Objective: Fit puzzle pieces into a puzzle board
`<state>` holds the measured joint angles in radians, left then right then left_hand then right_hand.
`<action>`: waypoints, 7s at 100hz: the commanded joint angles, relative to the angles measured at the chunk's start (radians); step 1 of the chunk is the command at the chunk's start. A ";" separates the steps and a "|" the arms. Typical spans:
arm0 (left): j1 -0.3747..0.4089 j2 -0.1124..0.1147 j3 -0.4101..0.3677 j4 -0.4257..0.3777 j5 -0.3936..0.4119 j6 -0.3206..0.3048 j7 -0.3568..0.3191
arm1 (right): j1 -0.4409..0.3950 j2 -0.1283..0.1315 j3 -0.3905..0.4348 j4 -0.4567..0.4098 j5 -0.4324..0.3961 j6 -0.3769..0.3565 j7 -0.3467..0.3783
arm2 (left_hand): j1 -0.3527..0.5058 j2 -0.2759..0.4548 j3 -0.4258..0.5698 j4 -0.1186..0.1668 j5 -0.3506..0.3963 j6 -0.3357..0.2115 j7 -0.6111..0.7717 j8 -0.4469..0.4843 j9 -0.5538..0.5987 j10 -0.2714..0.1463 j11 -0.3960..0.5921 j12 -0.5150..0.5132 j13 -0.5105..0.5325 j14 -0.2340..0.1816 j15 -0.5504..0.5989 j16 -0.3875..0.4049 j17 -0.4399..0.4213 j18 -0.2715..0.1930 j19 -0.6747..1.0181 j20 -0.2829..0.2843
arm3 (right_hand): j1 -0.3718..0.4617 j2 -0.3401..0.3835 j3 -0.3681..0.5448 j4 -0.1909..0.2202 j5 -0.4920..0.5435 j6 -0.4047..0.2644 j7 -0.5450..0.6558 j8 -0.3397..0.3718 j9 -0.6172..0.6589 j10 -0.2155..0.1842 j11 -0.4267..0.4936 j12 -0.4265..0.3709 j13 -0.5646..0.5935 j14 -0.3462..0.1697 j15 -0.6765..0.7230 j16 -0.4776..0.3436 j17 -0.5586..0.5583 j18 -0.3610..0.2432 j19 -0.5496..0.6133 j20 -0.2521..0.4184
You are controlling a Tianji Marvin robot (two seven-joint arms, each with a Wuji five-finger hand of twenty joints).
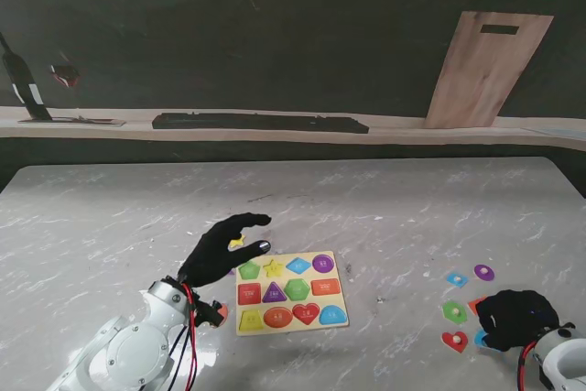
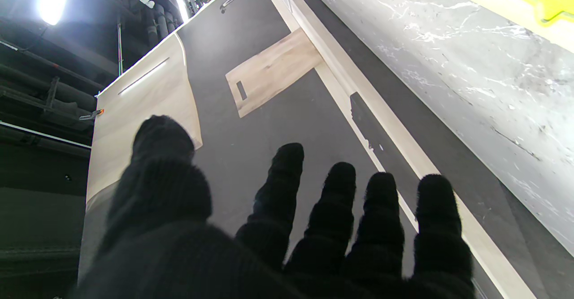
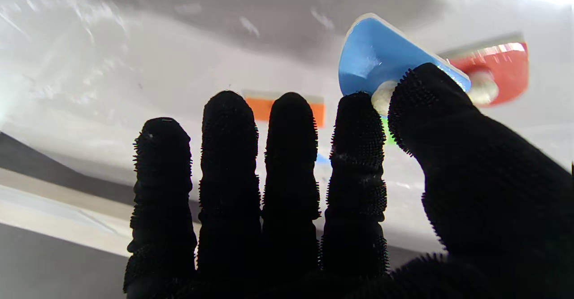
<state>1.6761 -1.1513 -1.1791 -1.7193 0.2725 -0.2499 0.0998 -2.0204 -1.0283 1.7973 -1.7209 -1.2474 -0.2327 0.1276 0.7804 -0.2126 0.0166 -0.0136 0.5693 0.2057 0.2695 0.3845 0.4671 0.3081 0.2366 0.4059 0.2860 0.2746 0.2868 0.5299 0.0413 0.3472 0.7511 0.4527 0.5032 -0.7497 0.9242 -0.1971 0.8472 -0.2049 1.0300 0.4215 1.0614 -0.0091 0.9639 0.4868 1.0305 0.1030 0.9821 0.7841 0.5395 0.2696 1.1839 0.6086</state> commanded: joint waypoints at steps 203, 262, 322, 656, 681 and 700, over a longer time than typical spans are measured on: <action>0.002 -0.003 -0.018 0.006 -0.036 0.010 -0.011 | 0.590 -0.006 -0.863 0.172 0.313 0.296 0.089 | 0.010 0.028 -0.025 -0.010 0.016 -0.031 -0.014 -0.003 0.012 -0.023 -0.021 -0.002 0.030 -0.023 -0.025 0.007 -0.006 0.005 -0.015 0.021 | 0.038 -0.041 0.163 0.037 0.098 -0.028 0.062 0.007 0.042 0.081 0.093 0.029 0.048 0.033 0.151 0.058 0.008 0.075 0.116 0.082; -0.004 -0.003 -0.014 0.013 -0.041 0.012 -0.016 | 0.594 0.000 -0.880 0.177 0.293 0.304 0.113 | 0.009 0.027 -0.026 -0.010 0.018 -0.030 -0.016 -0.003 0.014 -0.024 -0.021 -0.002 0.031 -0.022 -0.026 0.007 -0.006 0.005 -0.017 0.022 | 0.037 -0.041 0.163 0.038 0.096 -0.029 0.063 0.007 0.042 0.078 0.093 0.026 0.046 0.036 0.151 0.054 0.004 0.075 0.116 0.080; -0.004 -0.002 -0.015 0.013 -0.042 0.015 -0.018 | 0.591 0.004 -0.896 0.184 0.267 0.281 0.104 | 0.010 0.026 -0.026 -0.010 0.018 -0.029 -0.014 -0.003 0.014 -0.024 -0.020 -0.002 0.032 -0.024 -0.025 0.007 -0.006 0.004 -0.015 0.022 | 0.028 -0.036 0.157 0.039 0.090 -0.037 0.062 0.007 0.036 0.068 0.091 0.027 0.040 0.035 0.150 0.052 -0.001 0.073 0.117 0.079; -0.004 -0.003 0.007 0.016 -0.031 0.021 -0.013 | 0.027 0.051 -0.100 0.117 -0.268 -0.175 -0.380 | 0.010 0.045 -0.029 -0.012 0.031 -0.027 -0.019 -0.004 0.020 -0.020 -0.024 -0.005 0.031 -0.019 -0.028 0.006 -0.008 0.009 -0.016 0.021 | -0.126 -0.092 0.231 0.058 -0.188 -0.049 -0.123 0.126 -0.218 -0.121 0.105 0.111 -0.050 -0.160 0.116 0.096 0.062 -0.077 0.077 0.156; 0.002 -0.004 0.002 0.012 -0.025 0.023 -0.005 | 0.027 0.050 -0.104 0.113 -0.268 -0.166 -0.366 | 0.009 0.046 -0.029 -0.012 0.033 -0.028 -0.019 -0.004 0.020 -0.020 -0.024 -0.005 0.033 -0.020 -0.027 0.006 -0.007 0.009 -0.015 0.021 | -0.112 -0.123 0.218 -0.002 -0.158 -0.073 -0.073 0.072 -0.180 -0.121 0.113 0.116 -0.018 -0.155 0.141 0.105 0.088 -0.070 0.110 0.174; 0.003 -0.005 0.000 0.010 -0.028 0.031 -0.004 | 0.030 0.049 -0.110 0.115 -0.265 -0.166 -0.364 | 0.009 0.047 -0.029 -0.012 0.031 -0.029 -0.021 -0.005 0.021 -0.021 -0.023 -0.005 0.034 -0.021 -0.027 0.006 -0.007 0.010 -0.015 0.021 | -0.113 -0.123 0.213 -0.013 -0.154 -0.080 -0.062 0.058 -0.172 -0.122 0.113 0.118 -0.013 -0.154 0.146 0.107 0.091 -0.070 0.115 0.180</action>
<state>1.6754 -1.1533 -1.1779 -1.7040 0.2472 -0.2219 0.0940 -1.9864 -0.9814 1.6947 -1.6051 -1.5078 -0.3979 -0.2367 0.7811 -0.1864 0.0167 -0.0136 0.5805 0.2055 0.2674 0.3844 0.4736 0.3079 0.2265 0.4059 0.2859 0.2746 0.2857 0.5299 0.0414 0.3475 0.7447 0.4553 0.3903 -0.8411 1.1442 -0.1794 0.6654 -0.2606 0.9382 0.4954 0.8678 -0.1042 1.0621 0.5964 0.9956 -0.0505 1.0958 0.8749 0.6144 0.1942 1.2626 0.7680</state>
